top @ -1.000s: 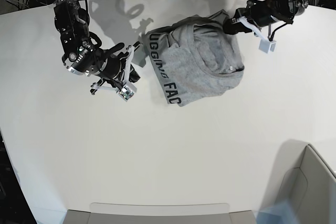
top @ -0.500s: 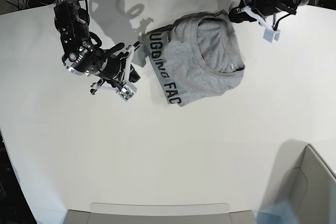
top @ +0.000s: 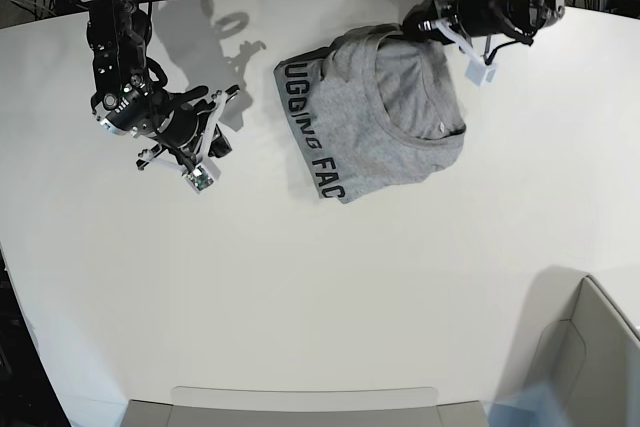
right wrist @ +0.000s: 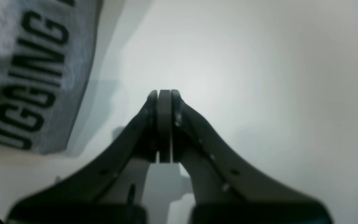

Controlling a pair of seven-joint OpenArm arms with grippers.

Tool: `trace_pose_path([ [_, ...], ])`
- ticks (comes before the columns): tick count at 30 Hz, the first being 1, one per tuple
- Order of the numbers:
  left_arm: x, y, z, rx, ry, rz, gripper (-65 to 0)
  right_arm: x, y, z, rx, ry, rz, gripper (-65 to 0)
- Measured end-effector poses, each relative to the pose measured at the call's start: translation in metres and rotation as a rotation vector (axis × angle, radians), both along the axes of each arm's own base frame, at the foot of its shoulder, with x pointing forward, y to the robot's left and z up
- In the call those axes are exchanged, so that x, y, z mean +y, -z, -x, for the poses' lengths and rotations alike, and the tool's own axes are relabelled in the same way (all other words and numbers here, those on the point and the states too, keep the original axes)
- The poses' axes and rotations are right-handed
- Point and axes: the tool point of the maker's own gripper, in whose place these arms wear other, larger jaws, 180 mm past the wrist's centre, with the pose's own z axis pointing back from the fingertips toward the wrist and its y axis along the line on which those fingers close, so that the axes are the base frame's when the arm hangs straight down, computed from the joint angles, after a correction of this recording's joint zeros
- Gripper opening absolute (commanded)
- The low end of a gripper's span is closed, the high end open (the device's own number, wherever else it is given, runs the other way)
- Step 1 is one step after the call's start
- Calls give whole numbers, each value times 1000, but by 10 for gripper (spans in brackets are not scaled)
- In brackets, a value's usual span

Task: Fold the T-shirt properly
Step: 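Grasp the folded bundle with the left gripper and drag it toward the bin corner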

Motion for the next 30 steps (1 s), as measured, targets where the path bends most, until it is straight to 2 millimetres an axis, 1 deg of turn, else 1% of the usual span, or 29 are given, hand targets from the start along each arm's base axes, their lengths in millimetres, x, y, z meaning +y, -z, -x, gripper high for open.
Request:
trace_pose_path([
  [2,1,8,-10,17,-45,50,-650,-3,2,3,8,13,-4,-650],
  [3,2,9,-13,29,-42,51,-650,-7,0,2,1,34,-13,-650],
  [4,4,11,-17,32,-46,53,-650,-14,-2,2,-8,52,-4,-650],
  [6,13,9,-33,5,-69,42,-650,-20,-7,3,-25,67,2,-650],
  [9,24,7,-57,-23,-98,35,-650,-15,-12,9,-36,54,-7,-650],
  [11,38,4,-80,-44,-111,14,-650,-12,-12,15,-32,46,-11,-650],
  [13,50,2,-109,-72,-144,-7,-650,-14,-7,24,-12,46,-4,-650],
  [15,57,-3,-139,-94,-174,-8,-650,-14,0,34,14,45,0,-650],
  [16,57,-6,-153,-104,-184,-1,-650,-13,2,37,24,46,-2,-650],
  [18,61,-12,-187,-152,-243,12,-650,-11,4,44,33,40,-4,-650],
  [20,66,-28,-226,-220,-306,27,-650,-10,3,49,34,34,-4,-650],
  [22,69,-47,-257,-278,-351,49,-650,-8,1,51,32,32,-7,-650],
  [24,63,-68,-278,-331,-347,74,-650,-8,0,51,29,30,-8,-650],
  [26,56,-89,-289,-388,-335,86,-650,-8,0,51,27,29,-8,-650],
  [28,49,-109,-290,-451,-301,82,-650,-8,-1,50,25,29,-7,-650],
  [30,47,-135,-285,-554,-271,51,-650,-8,-3,47,17,32,-8,-650],
])
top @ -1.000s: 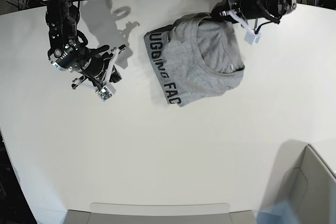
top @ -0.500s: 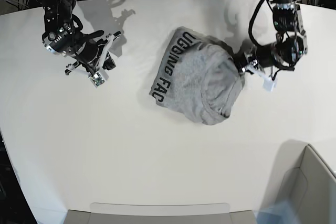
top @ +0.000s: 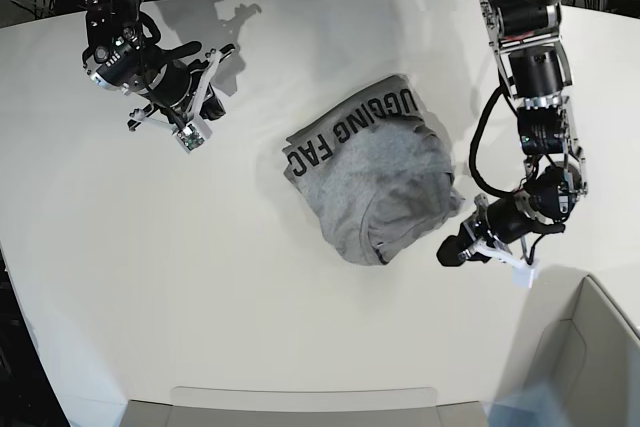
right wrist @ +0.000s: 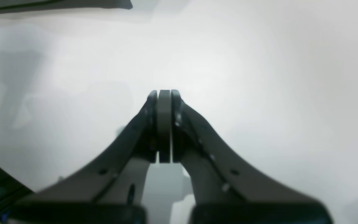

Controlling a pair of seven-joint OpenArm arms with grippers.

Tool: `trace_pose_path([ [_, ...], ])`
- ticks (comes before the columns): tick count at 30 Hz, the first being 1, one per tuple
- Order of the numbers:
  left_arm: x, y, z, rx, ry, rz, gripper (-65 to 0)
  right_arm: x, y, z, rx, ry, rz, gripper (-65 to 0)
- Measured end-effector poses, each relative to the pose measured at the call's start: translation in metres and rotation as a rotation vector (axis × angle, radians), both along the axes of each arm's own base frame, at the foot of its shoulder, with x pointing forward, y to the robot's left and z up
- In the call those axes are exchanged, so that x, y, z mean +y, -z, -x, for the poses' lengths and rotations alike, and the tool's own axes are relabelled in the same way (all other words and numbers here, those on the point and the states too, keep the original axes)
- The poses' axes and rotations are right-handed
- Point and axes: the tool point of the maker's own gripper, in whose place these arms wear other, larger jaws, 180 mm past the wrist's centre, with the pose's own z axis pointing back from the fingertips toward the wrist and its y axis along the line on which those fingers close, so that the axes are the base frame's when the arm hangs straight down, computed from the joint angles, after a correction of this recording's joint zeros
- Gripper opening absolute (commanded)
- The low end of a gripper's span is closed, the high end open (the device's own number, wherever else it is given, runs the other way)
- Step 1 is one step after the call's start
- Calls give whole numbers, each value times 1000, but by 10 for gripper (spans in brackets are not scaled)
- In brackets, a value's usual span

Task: Fold the T-shirt properly
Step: 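Grasp the folded bundle with the left gripper and drag it toward the bin corner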

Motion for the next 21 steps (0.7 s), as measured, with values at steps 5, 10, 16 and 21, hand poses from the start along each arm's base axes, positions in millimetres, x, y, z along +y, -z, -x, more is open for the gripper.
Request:
trace_pose_path([
  [5,-51,15,58,8,199,-125,-650,-3,-7,-14,-43,9,21,-650],
  [10,-124,59,134,134,406,-97,-650,-42,-14,-36,-86,169,67,-650],
  [16,-146,91,151,117,562,-444,-650,-79,-12,-42,-84,284,93,-650],
  [21,-142,127,167,170,620,-600,-650,-78,-9,-37,-73,281,93,-650],
])
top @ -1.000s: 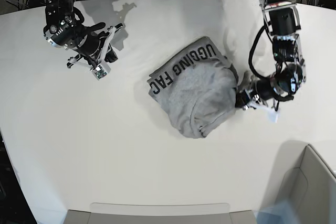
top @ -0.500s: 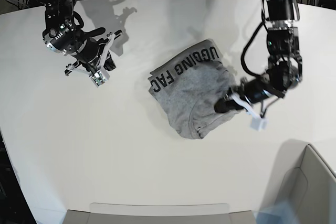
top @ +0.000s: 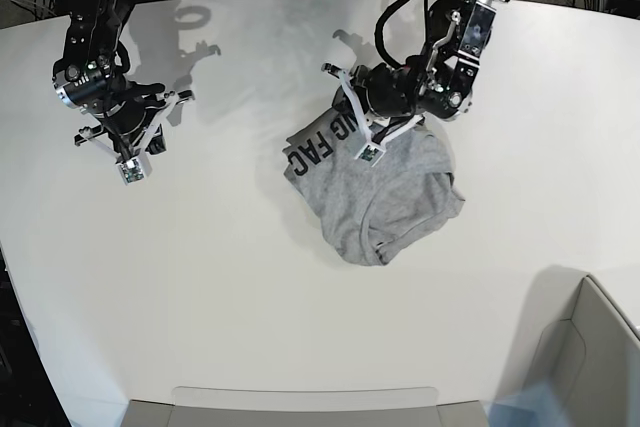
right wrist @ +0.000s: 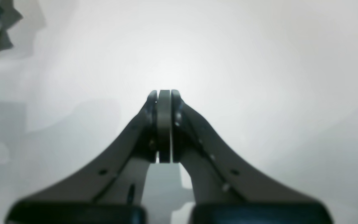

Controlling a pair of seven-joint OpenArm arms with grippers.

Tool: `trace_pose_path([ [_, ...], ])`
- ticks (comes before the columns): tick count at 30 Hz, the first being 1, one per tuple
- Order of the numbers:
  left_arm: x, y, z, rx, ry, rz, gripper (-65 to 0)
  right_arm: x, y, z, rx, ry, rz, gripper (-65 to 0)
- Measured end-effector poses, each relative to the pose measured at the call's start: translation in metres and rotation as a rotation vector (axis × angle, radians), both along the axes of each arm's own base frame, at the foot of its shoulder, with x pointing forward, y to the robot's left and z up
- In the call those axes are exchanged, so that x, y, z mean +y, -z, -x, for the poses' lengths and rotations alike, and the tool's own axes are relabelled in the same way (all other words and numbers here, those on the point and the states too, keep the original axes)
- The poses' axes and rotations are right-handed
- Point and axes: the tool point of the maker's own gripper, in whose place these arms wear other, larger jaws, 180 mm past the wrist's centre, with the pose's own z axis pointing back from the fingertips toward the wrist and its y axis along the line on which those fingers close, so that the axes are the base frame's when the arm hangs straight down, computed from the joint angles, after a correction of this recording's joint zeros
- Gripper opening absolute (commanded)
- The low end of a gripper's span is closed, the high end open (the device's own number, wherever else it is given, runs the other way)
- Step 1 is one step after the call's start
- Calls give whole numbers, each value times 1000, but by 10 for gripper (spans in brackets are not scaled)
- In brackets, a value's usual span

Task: Fold the T-shirt properly
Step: 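Grasp the folded bundle with the left gripper and drag it toward the bin corner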

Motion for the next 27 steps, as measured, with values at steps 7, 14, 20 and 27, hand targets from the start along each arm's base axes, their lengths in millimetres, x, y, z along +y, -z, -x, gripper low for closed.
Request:
trace_pose_path([
  [7,106,1,-33,-65,-194,-220,-650,1,2,2,5,-1,-4,-650],
  [14,132,-42,-40,-182,-232,-260,-650,2,5,6,15,-2,-8,-650],
  [20,105,-96,-67,-429,-252,-150,-650,0,5,7,20,0,0,-650],
  [27,93,-66,-127,-427,-343,-41,-650,-1,4,14,21,-11,12,-650],
])
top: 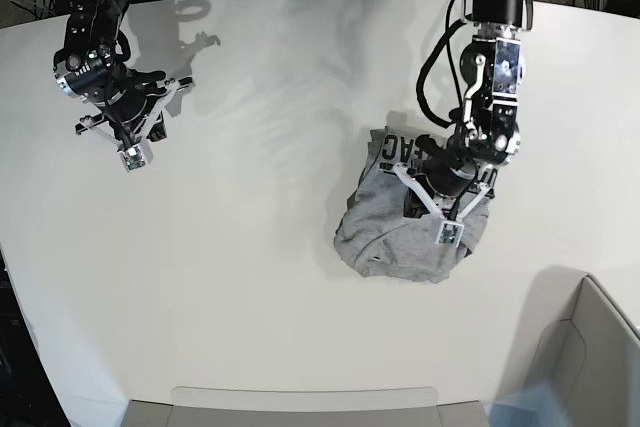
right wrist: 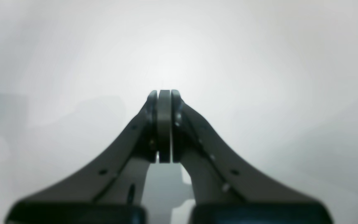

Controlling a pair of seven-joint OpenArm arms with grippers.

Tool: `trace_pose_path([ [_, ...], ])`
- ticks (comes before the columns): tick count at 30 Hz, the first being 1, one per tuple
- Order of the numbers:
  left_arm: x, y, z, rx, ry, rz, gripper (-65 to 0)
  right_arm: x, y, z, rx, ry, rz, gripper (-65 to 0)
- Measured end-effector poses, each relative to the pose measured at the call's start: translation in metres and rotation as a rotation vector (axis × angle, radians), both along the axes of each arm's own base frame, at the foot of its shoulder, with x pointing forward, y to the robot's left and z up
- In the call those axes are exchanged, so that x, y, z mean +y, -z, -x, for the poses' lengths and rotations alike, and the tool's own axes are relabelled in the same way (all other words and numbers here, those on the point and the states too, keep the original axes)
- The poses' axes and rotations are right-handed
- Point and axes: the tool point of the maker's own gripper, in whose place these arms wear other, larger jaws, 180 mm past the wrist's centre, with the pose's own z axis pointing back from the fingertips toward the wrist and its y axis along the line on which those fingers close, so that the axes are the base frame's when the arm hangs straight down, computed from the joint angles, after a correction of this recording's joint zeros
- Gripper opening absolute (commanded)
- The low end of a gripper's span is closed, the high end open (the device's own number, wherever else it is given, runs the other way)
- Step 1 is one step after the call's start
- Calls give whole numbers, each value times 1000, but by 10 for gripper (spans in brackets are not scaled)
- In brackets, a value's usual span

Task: Fold the T-shirt properly
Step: 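Grasp the folded bundle with the left gripper and drag it toward the bin corner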

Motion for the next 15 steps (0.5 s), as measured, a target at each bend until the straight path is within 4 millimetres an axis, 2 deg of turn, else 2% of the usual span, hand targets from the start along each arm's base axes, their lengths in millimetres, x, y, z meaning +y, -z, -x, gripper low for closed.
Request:
trace_pose_path([
  [3,13,17,-17,42,-38,-13,-650,1,-1,4,0,-4,4,-650],
  [6,24,51,-15,123,-73,-10,-650,2,0,6,4,-6,-1,-650],
  [9,32,66,-18,104,-98,34,-650,1,1,7,7,-6,0,-650],
  [12,58,78,-9,133,-117,0,-650,1,2,8,11,-6,4,-650],
  [14,74,79,-5,138,-130,-14,-650,1,1,7,7,-6,0,-650],
  [15,89,78,-3,134,-159,-7,-650,1,0,6,6,-6,1,-650],
])
